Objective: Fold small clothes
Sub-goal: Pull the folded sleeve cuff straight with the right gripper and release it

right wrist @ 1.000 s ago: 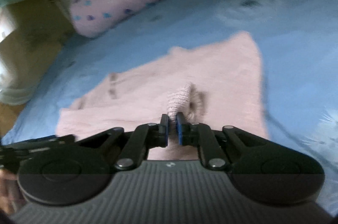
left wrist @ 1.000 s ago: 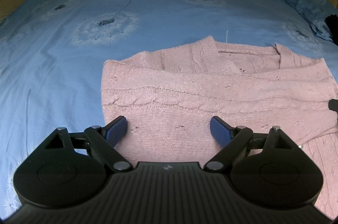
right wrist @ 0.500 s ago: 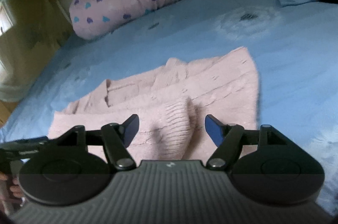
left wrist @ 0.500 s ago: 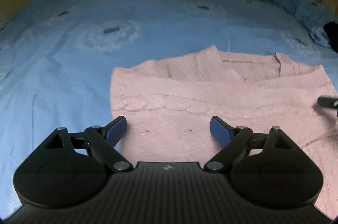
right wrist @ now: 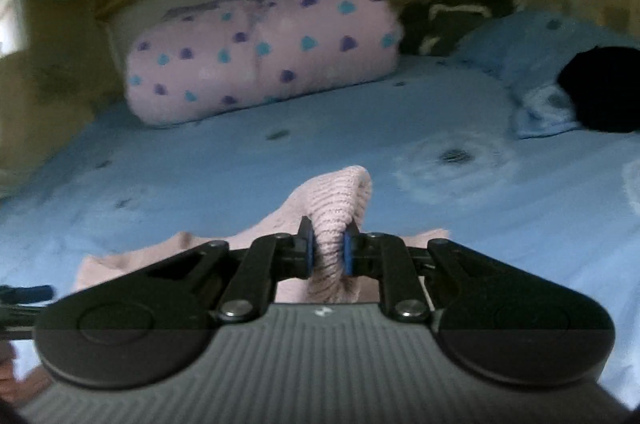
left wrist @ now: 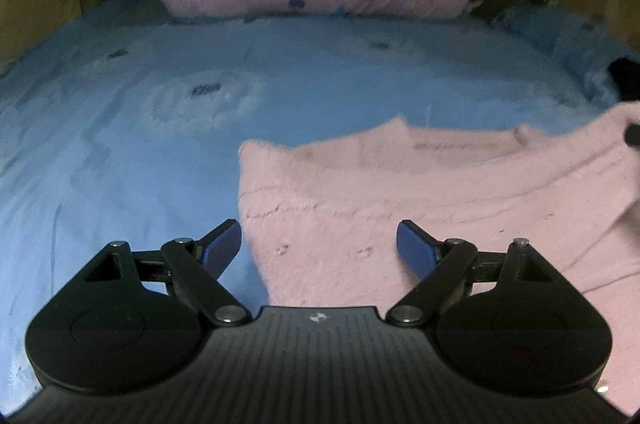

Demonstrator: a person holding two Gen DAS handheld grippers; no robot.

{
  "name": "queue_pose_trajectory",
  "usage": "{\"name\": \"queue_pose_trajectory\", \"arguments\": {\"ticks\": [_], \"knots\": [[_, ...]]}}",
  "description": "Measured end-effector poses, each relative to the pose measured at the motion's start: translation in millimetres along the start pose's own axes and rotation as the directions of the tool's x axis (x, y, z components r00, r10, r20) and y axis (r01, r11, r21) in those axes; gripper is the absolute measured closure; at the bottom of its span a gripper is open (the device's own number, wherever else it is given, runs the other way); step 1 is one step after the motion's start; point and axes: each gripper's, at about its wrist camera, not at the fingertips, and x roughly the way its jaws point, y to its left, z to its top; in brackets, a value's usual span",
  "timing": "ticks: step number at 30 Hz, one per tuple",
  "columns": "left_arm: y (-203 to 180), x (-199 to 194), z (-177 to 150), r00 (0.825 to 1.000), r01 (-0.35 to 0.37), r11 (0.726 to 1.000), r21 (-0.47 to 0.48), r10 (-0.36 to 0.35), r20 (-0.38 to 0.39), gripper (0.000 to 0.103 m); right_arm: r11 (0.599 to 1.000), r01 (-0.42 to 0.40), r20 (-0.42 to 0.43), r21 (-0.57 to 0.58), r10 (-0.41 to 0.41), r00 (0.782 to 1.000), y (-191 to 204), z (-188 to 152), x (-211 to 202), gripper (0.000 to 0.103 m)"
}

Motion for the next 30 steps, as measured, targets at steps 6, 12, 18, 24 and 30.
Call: {"name": "queue_pose_trajectory", "arguments": {"ticks": [6,12,18,24,30], "knots": [[15.1,23.1,-2.9,0.997,-0.017,0.995,-0.094,0.011,-0.071,0.015,0.997,0.074,-0.178,-0.013,-0.075,0.981,-15.6,-34.5,40.5,0.084],[15.9,24.7,-3.5,0.997,-0.024,0.996,-0.087,0.018,-0.069,0.014,0.992,0.095,-0.157,-0.082,-0.107,0.982,-15.3,-43.4,44.7,0.071],[12.6,23.0,-4.2,0.997,-0.046,0.997,-0.062,0.042,-0.064,0.011,0.976,0.189,-0.121,-0.11,-0.202,0.972,-17.6,-32.9,24.2,0.064],[12.6,22.6,-4.3,0.997,-0.052,0.996,-0.072,0.047,-0.069,0.01,0.967,0.222,-0.032,-0.124,-0.228,0.973,-14.0,-25.6,-2.0,0.064],[12.1,23.6,-3.8,0.996,-0.058,0.996,-0.071,0.053,-0.071,0.009,0.986,0.127,-0.03,-0.112,-0.131,0.991,-5.4,-17.8,11.6,0.064]]}}
